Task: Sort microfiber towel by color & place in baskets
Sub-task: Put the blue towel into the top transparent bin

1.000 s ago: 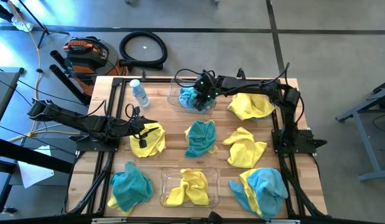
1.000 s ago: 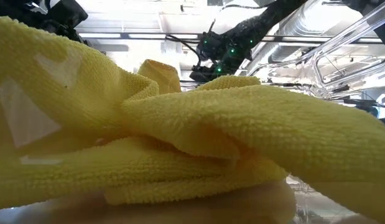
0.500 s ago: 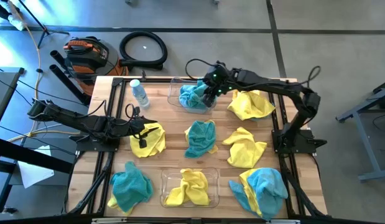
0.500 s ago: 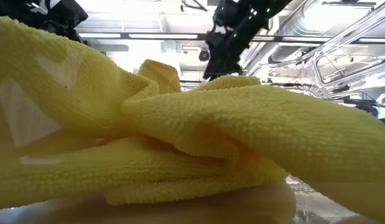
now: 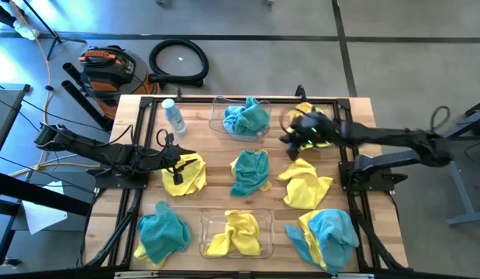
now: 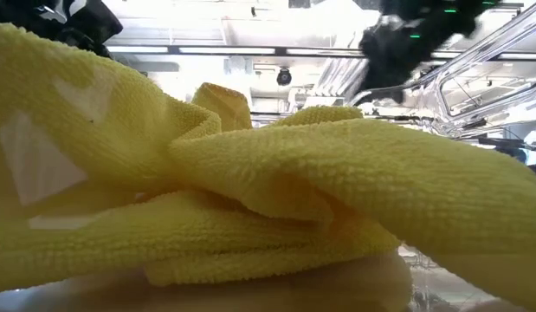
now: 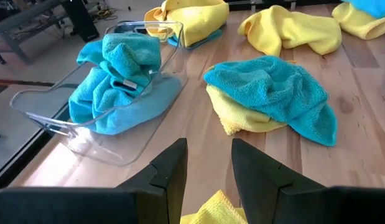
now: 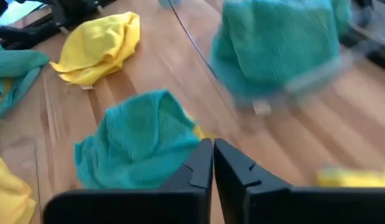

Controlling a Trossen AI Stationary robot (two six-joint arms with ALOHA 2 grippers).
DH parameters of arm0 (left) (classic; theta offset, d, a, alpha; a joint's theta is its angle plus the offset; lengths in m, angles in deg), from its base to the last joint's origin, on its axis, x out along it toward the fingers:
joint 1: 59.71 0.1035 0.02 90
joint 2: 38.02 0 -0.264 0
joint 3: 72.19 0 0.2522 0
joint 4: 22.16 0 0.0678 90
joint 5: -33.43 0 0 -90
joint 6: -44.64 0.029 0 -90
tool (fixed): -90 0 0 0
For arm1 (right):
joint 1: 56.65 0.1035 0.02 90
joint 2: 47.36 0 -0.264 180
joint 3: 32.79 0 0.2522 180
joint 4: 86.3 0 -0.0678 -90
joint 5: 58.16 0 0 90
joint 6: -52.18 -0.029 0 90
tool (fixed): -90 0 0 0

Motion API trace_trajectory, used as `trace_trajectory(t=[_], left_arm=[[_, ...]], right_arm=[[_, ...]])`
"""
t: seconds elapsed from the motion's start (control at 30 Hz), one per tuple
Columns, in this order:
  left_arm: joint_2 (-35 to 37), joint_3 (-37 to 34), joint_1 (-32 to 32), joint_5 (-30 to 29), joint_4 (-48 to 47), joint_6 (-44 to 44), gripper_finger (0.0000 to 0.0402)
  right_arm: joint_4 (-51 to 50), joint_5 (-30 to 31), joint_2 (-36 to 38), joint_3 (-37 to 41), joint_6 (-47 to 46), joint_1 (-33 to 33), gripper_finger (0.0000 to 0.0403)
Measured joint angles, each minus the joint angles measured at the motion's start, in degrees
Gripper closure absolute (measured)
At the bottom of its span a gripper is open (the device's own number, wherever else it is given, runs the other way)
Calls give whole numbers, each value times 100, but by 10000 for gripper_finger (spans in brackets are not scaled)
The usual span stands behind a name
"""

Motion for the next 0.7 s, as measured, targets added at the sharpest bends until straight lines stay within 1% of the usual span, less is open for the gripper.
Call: trace_trajectory(t=[0.1,0.23,0.4,0.5,0.7], left_arm=[[0,1,-2,-48,34,-165,287],[-2,116,0,-258,-155,-509,287],[-38,540,0,-274,-1016,-1019,287],[-102,795,0,-278,-1484,-1277,287],[-274,1141,0,-84,-2090,-1684,287]], right_arm=[[73,473,688,720,-574,430,392],[241,1034,1247,1360,-1184,1087,389],[360,1472,1333,1718,-1556,1896,401],[452,1906,1271,1833,-1617,2387,400],[731,2554,1176,1961,-1644,3374,402]])
